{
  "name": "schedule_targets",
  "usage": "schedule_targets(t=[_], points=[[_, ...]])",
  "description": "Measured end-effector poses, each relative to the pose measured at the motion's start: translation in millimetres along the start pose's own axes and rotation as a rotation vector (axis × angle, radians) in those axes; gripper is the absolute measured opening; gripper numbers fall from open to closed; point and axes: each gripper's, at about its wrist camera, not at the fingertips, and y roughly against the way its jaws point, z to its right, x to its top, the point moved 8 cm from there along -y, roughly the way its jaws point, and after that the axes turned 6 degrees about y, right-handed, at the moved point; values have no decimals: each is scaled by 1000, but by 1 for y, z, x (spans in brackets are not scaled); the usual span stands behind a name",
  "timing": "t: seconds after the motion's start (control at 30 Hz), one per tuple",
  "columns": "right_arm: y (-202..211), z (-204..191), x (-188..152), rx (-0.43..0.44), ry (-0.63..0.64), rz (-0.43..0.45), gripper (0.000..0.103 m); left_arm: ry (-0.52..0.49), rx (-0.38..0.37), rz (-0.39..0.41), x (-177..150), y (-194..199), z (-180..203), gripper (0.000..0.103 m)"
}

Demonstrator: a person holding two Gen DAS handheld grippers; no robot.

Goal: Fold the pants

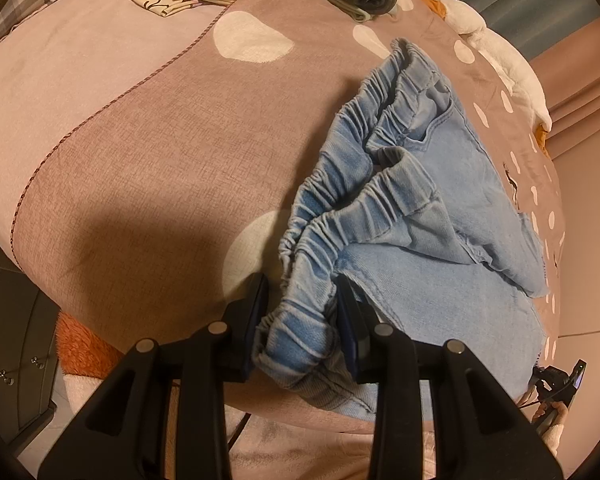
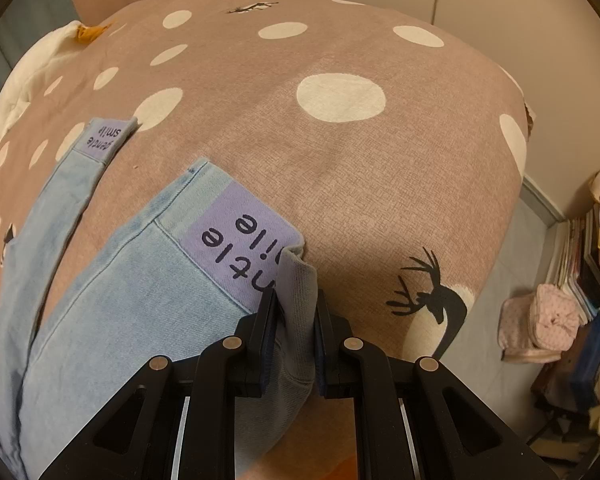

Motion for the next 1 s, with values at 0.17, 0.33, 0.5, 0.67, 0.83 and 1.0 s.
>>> schedule_targets(t=[0.17, 0.33, 0.5, 0.67, 0.83, 1.0], points=[[0, 0, 1, 0, 2, -1, 12, 1, 0, 0, 0, 0, 0, 35], [0, 0, 0, 1, 0, 1, 12, -20, -2, 42, 3, 0, 0, 35], [0, 0, 1, -2, 4, 1, 12, -21, -2, 43, 3, 0, 0, 35], [0, 0, 1, -2, 2, 3, 12, -22, 0, 44, 3, 1, 0, 35], [0, 0, 1, -2, 4, 4, 12, -23, 0, 44, 3, 1, 0, 35], [0, 0, 1, -4, 5, 5, 12, -23, 0, 44, 3, 1, 0, 35]])
